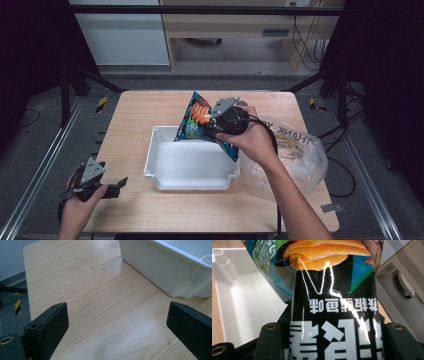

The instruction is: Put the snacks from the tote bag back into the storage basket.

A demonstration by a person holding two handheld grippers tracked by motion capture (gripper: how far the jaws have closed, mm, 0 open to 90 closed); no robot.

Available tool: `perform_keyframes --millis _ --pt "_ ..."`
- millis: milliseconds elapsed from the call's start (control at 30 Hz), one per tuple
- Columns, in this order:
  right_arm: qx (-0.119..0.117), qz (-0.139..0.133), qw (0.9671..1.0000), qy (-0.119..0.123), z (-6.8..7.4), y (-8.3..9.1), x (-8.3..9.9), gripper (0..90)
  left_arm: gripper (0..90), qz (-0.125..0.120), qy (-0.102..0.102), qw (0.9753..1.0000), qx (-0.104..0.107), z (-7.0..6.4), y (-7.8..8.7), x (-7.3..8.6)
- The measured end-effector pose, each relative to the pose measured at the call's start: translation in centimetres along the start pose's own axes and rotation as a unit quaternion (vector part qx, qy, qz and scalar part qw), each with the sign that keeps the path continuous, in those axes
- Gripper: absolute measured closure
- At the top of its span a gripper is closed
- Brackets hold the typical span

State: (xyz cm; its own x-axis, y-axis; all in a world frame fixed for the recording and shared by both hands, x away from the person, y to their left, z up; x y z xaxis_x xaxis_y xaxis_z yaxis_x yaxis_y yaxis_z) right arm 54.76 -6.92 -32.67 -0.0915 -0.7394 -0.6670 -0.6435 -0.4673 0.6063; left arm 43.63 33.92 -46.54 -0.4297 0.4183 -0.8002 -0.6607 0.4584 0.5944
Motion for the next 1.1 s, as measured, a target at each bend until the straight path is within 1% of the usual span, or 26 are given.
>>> perform_keyframes --millis 100,233,400,433,533,600,667,900,967,1000,1100 --pt "-0.004 0.0 1.0 0.002 0.3 -0.4 -0.3 43.1 3.6 -0.001 0.0 1.0 -0.001 0.1 0.0 0.0" --pt "-0.011 0.001 0.9999 0.013 0.5 -0.7 -0.5 43.1 3.6 0.0 0.002 1.0 0.0 0.1 -0.1 0.0" --pt "-0.016 0.002 0.9998 0.01 0.7 -1.2 -0.5 43.1 3.6 0.003 -0.001 1.0 -0.001 0.2 -0.1 0.0" --pt "-0.019 0.004 0.9997 0.017 0.6 -1.3 -0.5 43.1 3.6 0.002 -0.002 1.0 -0.002 0.2 -0.1 0.0" --pt "-0.023 0.005 0.9996 0.017 0.8 -1.5 -0.6 43.1 3.6 0.003 0.0 1.0 0.0 0.2 -0.2 0.0" --pt "-0.022 0.005 0.9996 0.016 0.9 -1.7 -0.6 43.1 3.6 0.0 0.001 1.0 0.001 0.2 -0.1 0.0" --pt "-0.021 0.006 0.9996 0.02 0.9 -1.7 -0.7 43.1 3.6 -0.002 0.002 1.0 0.003 0.2 -0.1 0.0" --pt "-0.016 0.012 0.9996 0.019 1.3 -2.0 -0.9 43.0 3.6 -0.002 -0.005 0.9999 0.009 0.0 -0.1 -0.1" --pt "-0.018 0.015 0.9995 0.021 1.4 -2.1 -0.9 43.0 3.6 0.002 -0.01 0.9999 0.011 -0.1 -0.3 -0.2" --pt "-0.019 0.016 0.9994 0.024 1.4 -2.2 -0.9 43.0 3.6 0.0 -0.008 0.9999 0.012 -0.2 -0.4 -0.2" --pt "-0.021 0.02 0.9992 0.025 1.5 -2.5 -0.8 43.0 3.6 0.001 -0.011 0.9999 0.013 -0.3 -0.5 -0.3"
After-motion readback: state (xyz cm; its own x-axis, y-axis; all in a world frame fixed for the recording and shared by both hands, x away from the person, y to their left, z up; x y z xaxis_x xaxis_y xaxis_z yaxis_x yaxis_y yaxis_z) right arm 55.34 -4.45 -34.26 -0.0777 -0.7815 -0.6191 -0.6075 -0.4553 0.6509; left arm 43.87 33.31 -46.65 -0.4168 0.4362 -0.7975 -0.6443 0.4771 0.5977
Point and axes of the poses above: each handheld gripper's, and its own axes: y roughly backward along the jaws, x roughly out of its underside, z roughly to its left, the point moved 1 cm from there along -y, roughly forward along the jaws, and after that the axes turned 8 degrees about x, right-handed, at the moved point
